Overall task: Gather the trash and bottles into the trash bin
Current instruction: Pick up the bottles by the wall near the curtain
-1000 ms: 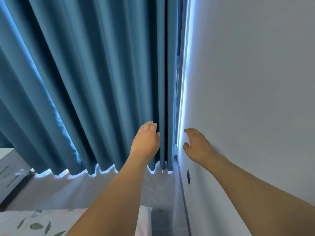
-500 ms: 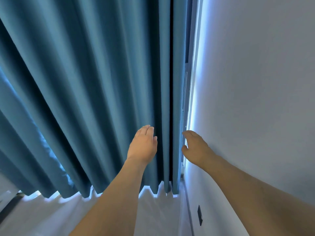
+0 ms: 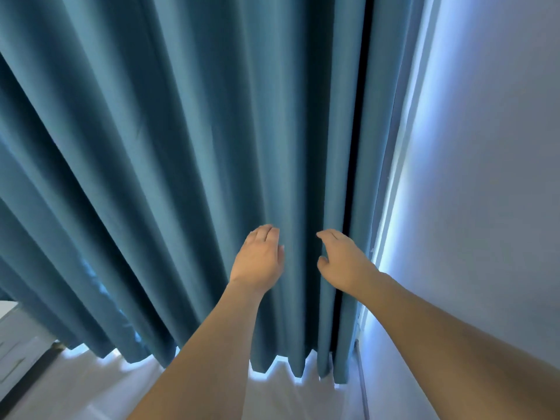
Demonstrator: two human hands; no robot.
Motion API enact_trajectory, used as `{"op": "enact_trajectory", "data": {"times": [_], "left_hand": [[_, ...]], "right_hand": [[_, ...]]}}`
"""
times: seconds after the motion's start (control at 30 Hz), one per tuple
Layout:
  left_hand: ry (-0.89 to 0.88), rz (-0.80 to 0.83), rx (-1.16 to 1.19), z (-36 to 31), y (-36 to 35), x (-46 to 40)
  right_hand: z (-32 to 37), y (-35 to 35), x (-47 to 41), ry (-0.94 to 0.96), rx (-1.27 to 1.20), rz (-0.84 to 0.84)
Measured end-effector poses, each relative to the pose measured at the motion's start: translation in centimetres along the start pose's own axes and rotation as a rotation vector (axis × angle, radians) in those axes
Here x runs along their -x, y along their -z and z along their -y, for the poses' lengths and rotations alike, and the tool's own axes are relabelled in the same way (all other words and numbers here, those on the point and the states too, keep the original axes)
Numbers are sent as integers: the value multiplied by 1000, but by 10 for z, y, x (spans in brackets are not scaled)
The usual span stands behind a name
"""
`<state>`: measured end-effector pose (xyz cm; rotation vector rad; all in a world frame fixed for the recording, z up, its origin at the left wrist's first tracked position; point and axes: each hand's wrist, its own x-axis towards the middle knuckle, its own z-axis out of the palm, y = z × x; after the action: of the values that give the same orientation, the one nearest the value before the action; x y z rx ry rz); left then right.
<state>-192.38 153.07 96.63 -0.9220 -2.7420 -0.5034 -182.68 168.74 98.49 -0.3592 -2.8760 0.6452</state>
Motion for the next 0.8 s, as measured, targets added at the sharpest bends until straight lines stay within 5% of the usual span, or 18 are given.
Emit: {"op": "enact_trajectory", "data": {"times": [0.27,0.8], "left_hand": [[146,-55,-70,76,15,-18],[747,-220,-228,302,80,13]], "right_hand": [[41,-30,-85,166,28,110],[260,-159,-248,703,-39,352]]}}
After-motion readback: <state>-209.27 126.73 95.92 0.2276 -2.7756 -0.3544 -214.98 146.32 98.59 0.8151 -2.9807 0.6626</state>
